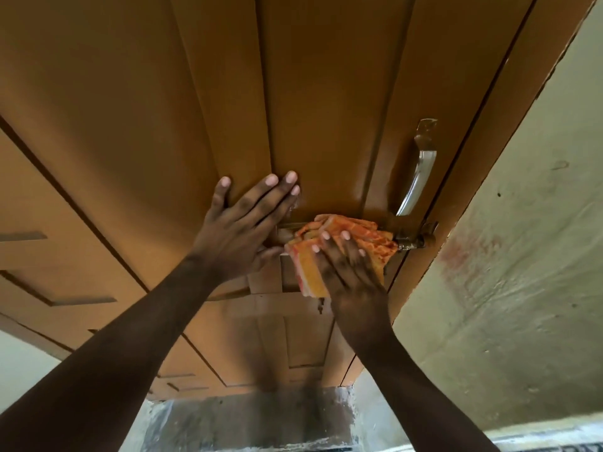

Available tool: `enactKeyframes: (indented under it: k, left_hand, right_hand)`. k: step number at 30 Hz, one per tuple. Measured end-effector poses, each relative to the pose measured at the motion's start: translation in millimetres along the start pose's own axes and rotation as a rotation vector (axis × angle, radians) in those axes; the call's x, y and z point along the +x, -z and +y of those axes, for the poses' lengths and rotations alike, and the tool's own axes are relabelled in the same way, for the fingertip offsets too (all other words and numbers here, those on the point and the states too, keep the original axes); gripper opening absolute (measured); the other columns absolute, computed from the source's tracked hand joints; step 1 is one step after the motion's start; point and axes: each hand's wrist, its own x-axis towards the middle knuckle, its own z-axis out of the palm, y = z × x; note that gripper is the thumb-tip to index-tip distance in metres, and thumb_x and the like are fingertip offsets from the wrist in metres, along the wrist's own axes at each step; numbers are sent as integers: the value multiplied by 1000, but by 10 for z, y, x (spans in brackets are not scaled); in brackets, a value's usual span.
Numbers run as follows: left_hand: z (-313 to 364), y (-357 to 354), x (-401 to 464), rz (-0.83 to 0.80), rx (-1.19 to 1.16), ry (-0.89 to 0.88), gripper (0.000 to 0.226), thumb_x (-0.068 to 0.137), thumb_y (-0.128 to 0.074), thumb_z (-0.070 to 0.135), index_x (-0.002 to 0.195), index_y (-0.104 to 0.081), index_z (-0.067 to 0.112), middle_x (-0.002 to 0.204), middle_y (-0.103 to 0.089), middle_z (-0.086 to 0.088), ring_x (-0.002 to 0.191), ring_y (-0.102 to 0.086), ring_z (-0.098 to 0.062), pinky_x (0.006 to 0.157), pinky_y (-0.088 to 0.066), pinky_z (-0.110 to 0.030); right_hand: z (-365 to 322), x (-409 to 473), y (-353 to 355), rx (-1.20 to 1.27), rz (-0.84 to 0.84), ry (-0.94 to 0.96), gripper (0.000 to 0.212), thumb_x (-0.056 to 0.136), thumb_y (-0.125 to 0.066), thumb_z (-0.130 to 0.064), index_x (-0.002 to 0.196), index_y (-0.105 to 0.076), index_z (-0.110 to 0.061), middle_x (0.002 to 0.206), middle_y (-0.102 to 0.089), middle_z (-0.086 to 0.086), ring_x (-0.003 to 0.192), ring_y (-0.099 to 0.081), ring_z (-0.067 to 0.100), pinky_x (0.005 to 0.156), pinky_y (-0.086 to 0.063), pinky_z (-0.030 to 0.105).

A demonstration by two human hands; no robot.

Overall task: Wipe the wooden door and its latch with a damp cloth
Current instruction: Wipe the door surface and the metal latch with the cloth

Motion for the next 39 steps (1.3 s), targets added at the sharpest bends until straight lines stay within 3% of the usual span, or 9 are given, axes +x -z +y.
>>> enactKeyframes:
  k: [4, 9, 13, 16, 20, 24, 30, 35, 39]
  left_hand:
    - [-6, 28, 1, -36, 13, -4, 108, 89, -51, 75, 168, -5, 17, 175, 12, -2, 160, 16, -18, 123, 20, -56]
    - [-1, 45, -17, -85, 5, -1, 117, 83, -57, 77, 168, -5, 16, 174, 14, -3, 160, 17, -19, 121, 25, -56]
    - [-24, 78, -7, -117, 13, -12, 126, 77, -65, 76, 168, -4, 15, 174, 16, -4, 159, 21, -21, 120, 26, -58]
    - [-22, 101, 1, -123, 7, -3, 123, 79, -65, 73, 168, -5, 15, 174, 12, -4, 160, 17, -20, 120, 26, -57]
    - [-25, 142, -2, -167, -13, -15, 132, 74, -71, 72, 168, 2, 15, 173, 18, -5, 161, 15, -22, 119, 27, -58]
    - [-35, 158, 6, -167, -29, -9, 135, 73, -73, 72, 168, 4, 15, 174, 17, -4, 161, 12, -22, 119, 26, -59]
    - [-10, 180, -1, -168, -72, 16, 141, 69, -79, 69, 167, 7, 16, 173, 20, -2, 159, 19, -19, 120, 22, -59]
    - [-2, 206, -2, -199, -97, 12, 144, 68, -82, 66, 167, 11, 16, 172, 22, -2, 160, 15, -20, 119, 23, -59]
    - [-9, 209, 3, -195, -100, 16, 143, 69, -82, 64, 167, 10, 16, 173, 21, -2, 159, 15, -20, 119, 23, -58]
  right_hand:
    - [-274, 119, -48, 22, 56, -147, 62, 92, -45, -24, 153, -44, -11, 161, -39, 12, 151, -29, 38, 123, -24, 51]
    - [61, -92, -190, -53, 49, 90, 66, 92, -49, -23, 155, -32, -16, 163, -31, 9, 157, -8, 28, 126, -11, 45]
    - [35, 69, -156, -61, 64, 45, 69, 89, -50, -32, 155, -37, -14, 162, -35, 12, 152, -21, 35, 125, -11, 48]
    - [41, 155, -257, -95, 86, 241, 62, 96, -49, -33, 156, -38, -19, 163, -32, 9, 153, -21, 34, 124, -12, 49]
    - [505, -10, -232, -183, 97, 429, 55, 101, -41, -25, 156, -34, -20, 165, -25, 6, 159, -2, 27, 124, -11, 45]
    - [502, -4, -149, -185, 78, 358, 61, 95, -49, -29, 154, -40, -20, 165, -28, 7, 154, -19, 33, 123, -14, 49]
    - [418, 174, -187, -176, 122, 451, 49, 105, -32, -27, 150, -49, -16, 161, -34, 8, 149, -30, 34, 120, -24, 51]
    - [710, 24, -112, -247, 125, 460, 59, 93, -56, -31, 150, -49, -17, 162, -32, 7, 148, -30, 35, 118, -27, 52]
    - [444, 177, -173, -197, 145, 424, 49, 104, -37, -27, 150, -48, -16, 161, -37, 8, 149, -29, 38, 118, -28, 54]
